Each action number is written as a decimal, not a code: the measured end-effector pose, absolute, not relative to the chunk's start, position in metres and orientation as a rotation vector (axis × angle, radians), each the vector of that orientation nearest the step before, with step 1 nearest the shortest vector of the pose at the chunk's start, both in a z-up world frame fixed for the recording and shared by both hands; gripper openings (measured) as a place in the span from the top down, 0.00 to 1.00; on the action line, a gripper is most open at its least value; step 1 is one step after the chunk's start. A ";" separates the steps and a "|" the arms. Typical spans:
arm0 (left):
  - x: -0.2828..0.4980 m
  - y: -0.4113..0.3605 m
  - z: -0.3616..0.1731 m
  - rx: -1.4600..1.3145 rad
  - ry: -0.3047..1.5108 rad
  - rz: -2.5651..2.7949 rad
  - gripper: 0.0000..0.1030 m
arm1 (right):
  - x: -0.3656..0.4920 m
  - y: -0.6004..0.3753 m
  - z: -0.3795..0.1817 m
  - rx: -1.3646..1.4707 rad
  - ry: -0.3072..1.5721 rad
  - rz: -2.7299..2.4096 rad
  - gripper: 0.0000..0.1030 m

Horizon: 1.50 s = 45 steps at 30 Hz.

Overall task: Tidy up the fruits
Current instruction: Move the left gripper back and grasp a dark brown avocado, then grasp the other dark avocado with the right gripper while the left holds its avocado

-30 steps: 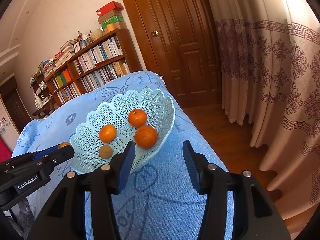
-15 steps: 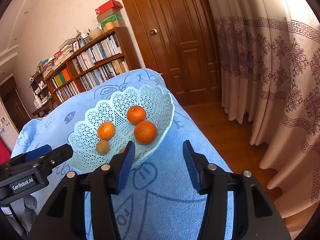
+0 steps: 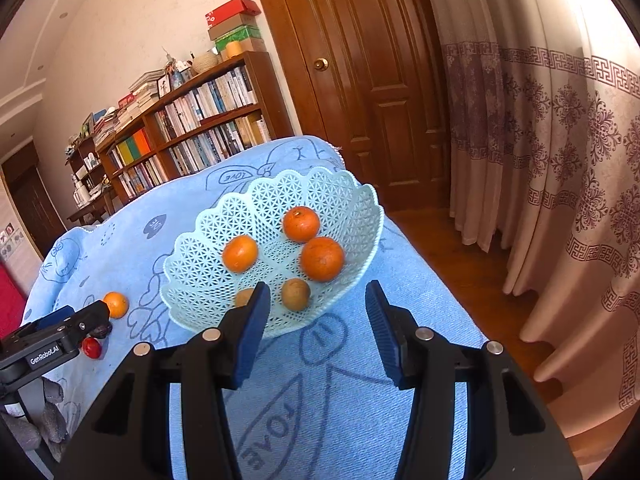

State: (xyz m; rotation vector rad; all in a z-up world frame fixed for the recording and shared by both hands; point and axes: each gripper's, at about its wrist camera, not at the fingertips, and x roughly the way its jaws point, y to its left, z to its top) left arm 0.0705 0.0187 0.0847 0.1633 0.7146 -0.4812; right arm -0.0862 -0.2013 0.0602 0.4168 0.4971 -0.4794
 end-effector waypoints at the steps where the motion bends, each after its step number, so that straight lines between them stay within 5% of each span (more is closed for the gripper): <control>1: 0.074 0.027 0.085 0.156 0.714 -0.465 0.11 | -0.084 -0.196 0.062 0.408 0.497 -0.468 0.51; 16: 0.125 0.128 0.068 0.069 0.750 -0.279 0.12 | -0.055 -0.127 0.073 0.314 0.545 -0.336 0.51; 30: 0.157 0.138 0.035 0.049 0.842 -0.304 0.48 | -0.030 -0.088 0.064 0.232 0.631 -0.239 0.51; 32: 0.158 0.141 0.032 0.037 0.847 -0.294 0.60 | -0.025 -0.083 0.064 0.223 0.643 -0.220 0.51; 45: 0.144 0.165 0.041 -0.073 0.751 -0.257 0.60 | 0.023 -0.049 0.051 0.252 0.766 -0.045 0.51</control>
